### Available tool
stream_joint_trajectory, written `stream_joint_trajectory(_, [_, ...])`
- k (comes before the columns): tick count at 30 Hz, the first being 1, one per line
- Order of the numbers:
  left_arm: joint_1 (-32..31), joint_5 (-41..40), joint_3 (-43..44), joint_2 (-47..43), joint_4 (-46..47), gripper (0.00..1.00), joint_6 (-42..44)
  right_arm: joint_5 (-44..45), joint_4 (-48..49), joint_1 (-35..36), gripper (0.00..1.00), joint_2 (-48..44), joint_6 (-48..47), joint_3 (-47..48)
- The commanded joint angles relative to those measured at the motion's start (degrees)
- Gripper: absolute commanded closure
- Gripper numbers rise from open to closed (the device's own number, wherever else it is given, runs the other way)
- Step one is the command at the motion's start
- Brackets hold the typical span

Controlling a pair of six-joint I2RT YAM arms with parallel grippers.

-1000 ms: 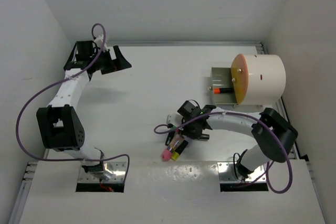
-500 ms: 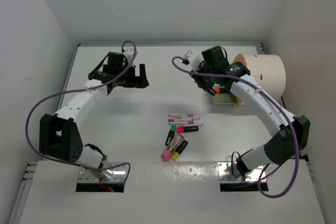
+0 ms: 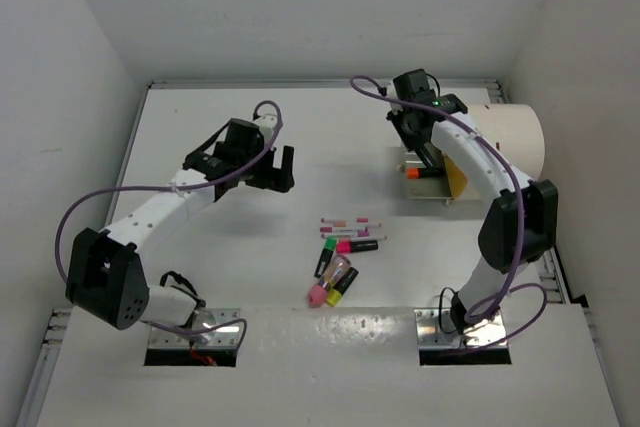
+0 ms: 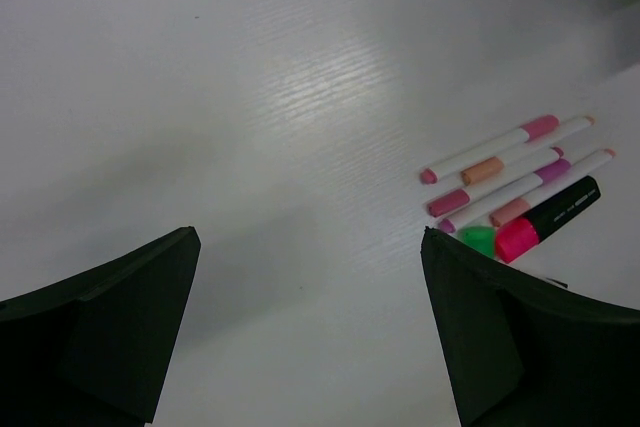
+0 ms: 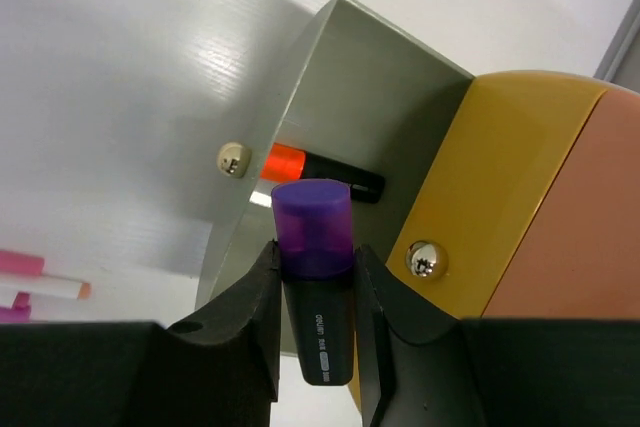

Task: Sort the stationery into containers
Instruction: Place the pen in the drawer, then pick up the pen from the center of the board.

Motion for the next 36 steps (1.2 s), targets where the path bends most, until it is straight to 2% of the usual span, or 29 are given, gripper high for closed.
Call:
stream_joint_trajectory(1, [-0.7,-2.2,0.3,-1.3,0.9,0.0,0.7,4.7,0.9,-0.2,0.84,1.2,3.5,3.0])
stream_joint_trajectory(4, [-2.0,-3.2,-0.3,-1.3,0.5,0.0,0.6,5.2,0.0,-1.4,0.67,2.6,4.3,4.3])
stream_joint_trajectory(8, [-4.6,-2.4,-2.4,-1.9,-0.6,0.0,0.1,5.4,-1.1,-2.4,0.57,3.1,3.8,4.4])
stream_joint_trajectory(9, [-6.2,-2.4,-3.0,-1.9,-0.7,0.0,0.2,5.5,-1.0,-2.4,0.54,2.8,3.8,4.3])
stream_joint_trajectory(10, [-7.1,-2.4,-3.1,-1.7,-1.1,0.0,0.3,5.6,-1.2,-2.5,0.45,2.6,3.8,4.2])
stream_joint_trajectory(13, [-10.4,-2.3,-3.3,-0.7,-2.4,0.0,0.3,4.3,-1.7,-2.7,0.37,1.7,3.8,4.4])
stream_joint_trajectory(16, [-13.1,-0.5,-3.3,0.1,-3.0,0.0,-0.1,-0.8,-3.3,-2.5,0.38,-0.2,5.2,5.2])
stream_joint_trajectory(18, [-14.9,1.4,-3.4,0.9,-3.0,0.03,-0.4,-4.6,-4.7,-1.9,0.46,-1.8,5.6,5.3])
stream_joint_trajectory(20, [-17.3,2.5,-3.6,2.5,-2.8,0.06,-0.2,-10.1,-5.6,-0.5,0.49,-4.9,4.8,3.9])
stream_joint_trajectory(25, [-22.8,2.4,-2.4,8.3,-2.7,0.07,0.2,-18.5,-4.8,2.2,0.53,-13.3,2.3,-6.2])
stream_joint_trajectory(30, [-26.5,-0.3,1.5,14.9,-4.2,0.08,-0.1,-22.8,-2.1,2.1,0.56,-20.6,0.5,-17.4])
stream_joint_trajectory(36, [-29.0,-1.7,6.1,22.5,-6.4,0.12,0.0,-23.1,-2.6,0.2,0.56,-24.9,-0.4,-22.1])
